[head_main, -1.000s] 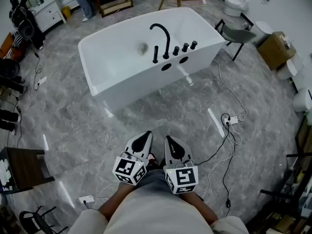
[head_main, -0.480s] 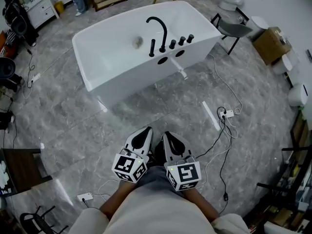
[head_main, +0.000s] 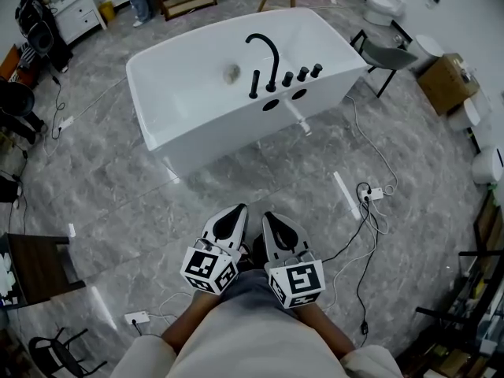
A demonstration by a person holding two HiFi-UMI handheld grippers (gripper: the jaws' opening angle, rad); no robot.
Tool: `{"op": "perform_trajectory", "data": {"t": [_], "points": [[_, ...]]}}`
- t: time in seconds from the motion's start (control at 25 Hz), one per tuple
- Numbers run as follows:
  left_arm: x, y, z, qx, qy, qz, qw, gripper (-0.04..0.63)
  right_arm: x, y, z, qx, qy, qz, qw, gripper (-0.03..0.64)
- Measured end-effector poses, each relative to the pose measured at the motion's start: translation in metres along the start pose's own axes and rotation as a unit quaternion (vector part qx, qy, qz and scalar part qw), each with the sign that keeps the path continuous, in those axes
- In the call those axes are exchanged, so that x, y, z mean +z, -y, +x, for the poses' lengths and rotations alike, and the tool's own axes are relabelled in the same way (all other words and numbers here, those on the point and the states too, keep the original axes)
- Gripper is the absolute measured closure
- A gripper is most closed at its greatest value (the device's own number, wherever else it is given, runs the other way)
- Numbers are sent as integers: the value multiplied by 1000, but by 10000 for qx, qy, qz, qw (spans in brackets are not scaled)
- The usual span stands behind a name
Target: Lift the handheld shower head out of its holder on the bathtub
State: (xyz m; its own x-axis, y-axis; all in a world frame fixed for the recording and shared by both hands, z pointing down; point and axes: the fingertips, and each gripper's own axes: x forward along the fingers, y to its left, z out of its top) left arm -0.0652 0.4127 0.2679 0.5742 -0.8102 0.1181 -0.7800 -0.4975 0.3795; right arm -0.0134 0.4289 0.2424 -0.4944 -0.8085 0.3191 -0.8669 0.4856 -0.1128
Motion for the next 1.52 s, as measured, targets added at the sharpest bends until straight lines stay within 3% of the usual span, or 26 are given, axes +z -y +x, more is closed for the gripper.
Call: {"op": "perform_trajectory", "data": {"t": [0.36,1.04,1.52], "points": [[3,-5,37,120,-93,-53,9999,591,8,36,23,76,-97,101,9999,597],[17,-14,156,375,-183,2,9991,589,33,140,92,479,-334,136,9982,597],[23,4,215,431,-112,281,9986,590,40,201,102,505,-251,227,9982,597]]}}
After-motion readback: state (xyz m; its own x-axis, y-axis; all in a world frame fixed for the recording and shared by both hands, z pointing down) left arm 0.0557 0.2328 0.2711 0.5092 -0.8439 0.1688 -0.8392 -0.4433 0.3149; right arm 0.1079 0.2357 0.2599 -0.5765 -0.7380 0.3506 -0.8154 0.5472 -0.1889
